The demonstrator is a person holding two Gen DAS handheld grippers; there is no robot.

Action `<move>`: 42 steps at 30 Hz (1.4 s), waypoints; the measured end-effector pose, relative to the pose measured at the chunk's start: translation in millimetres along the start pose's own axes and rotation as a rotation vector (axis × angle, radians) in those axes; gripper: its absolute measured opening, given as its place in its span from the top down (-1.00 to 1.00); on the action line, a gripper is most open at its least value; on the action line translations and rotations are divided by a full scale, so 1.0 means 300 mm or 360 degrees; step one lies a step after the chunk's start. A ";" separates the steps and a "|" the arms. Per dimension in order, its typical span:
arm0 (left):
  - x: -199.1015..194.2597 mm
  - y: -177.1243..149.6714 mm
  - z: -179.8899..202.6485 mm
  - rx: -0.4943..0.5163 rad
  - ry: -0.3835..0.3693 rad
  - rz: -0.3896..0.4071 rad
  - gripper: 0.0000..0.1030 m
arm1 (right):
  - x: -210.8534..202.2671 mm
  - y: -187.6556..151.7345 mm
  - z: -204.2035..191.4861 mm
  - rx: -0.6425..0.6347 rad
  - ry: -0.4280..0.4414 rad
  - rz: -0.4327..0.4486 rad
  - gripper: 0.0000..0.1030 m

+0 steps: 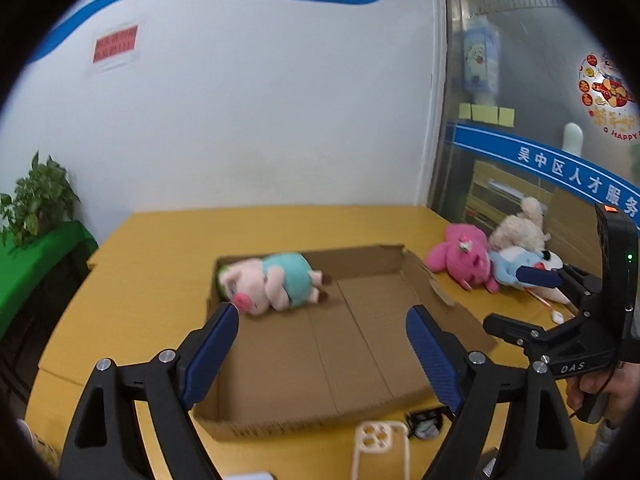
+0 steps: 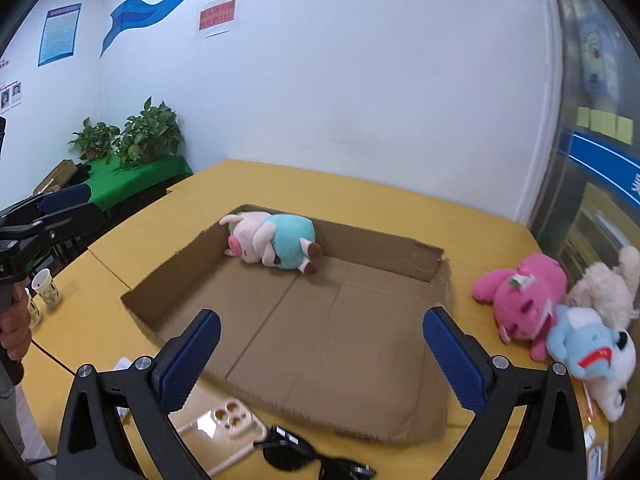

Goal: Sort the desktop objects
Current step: 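Open both grippers and withdraw from the box, then grasp the black product box with both grippers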

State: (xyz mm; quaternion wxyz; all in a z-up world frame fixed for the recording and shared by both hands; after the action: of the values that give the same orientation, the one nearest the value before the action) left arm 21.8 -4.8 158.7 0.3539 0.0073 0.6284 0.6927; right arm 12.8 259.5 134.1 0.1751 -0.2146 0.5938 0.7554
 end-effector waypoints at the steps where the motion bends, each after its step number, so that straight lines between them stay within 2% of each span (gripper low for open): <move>1: 0.000 -0.016 0.013 -0.0009 -0.0009 -0.0017 -0.67 | -0.022 -0.018 0.006 0.0004 -0.0007 -0.0001 -1.00; 5: -0.023 -0.046 0.058 -0.0025 -0.0006 -0.0023 -0.67 | -0.055 -0.057 0.015 0.0025 -0.0041 -0.0002 -1.00; 10: -0.004 -0.089 0.092 -0.0026 0.0029 -0.0057 -0.67 | -0.075 -0.094 -0.002 0.0053 -0.0020 -0.0017 -1.00; 15: 0.034 -0.126 0.080 -0.0012 0.0081 -0.0088 -0.67 | -0.086 -0.116 -0.012 0.0030 -0.0034 -0.0012 -1.00; 20: 0.095 -0.179 -0.049 -0.0202 0.0152 -0.0173 -0.67 | -0.004 -0.149 0.021 0.0093 0.0001 -0.0092 -1.00; 24: 0.102 -0.224 -0.097 -0.0331 0.0135 -0.0202 -0.67 | 0.046 -0.192 0.026 0.0142 0.0046 -0.0181 -1.00; 27: 0.103 -0.255 -0.079 -0.0340 0.0082 -0.0238 -0.67 | 0.038 -0.232 0.034 0.0121 0.0117 -0.0188 -1.00; 31: 0.151 -0.354 -0.015 -0.0364 -0.0049 -0.0435 -0.67 | 0.037 -0.381 0.026 -0.0028 0.0324 -0.0360 -1.00; 32: 0.175 -0.397 0.013 -0.0379 -0.0118 -0.0518 -0.67 | 0.021 -0.451 0.013 -0.0112 0.0420 -0.0408 -1.00; 35: 0.250 -0.514 0.095 -0.0419 -0.0309 -0.0736 -0.67 | -0.019 -0.611 -0.012 -0.0257 0.0546 -0.0560 -1.00; 40: 0.376 -0.695 0.242 -0.0552 -0.0652 -0.1105 -0.64 | -0.101 -0.819 -0.014 -0.0343 0.0661 -0.0735 -0.99; 41: 0.390 -0.718 0.262 -0.0568 -0.0685 -0.1154 -0.64 | -0.110 -0.857 -0.012 -0.0354 0.0655 -0.0768 -0.99; 42: 0.388 -0.710 0.279 -0.0498 -0.0664 -0.1107 -0.64 | -0.111 -0.868 -0.007 -0.0352 0.0647 -0.0778 -0.99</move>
State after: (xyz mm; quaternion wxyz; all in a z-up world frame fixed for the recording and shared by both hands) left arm 75.0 117.2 -61.0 0.6824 -0.1188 0.3959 0.6029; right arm 176.4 317.9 -62.6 0.2048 -0.5145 0.4621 0.6927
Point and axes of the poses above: each gripper's, at about its wrist camera, not at the fingertips, and x roughly the way its jaws point, z to its right, y to its top, the point moved 4 cm from there along x, roughly the way its jaws point, and after that the axes turned 15 degrees about -y, right-handed, at the moved point
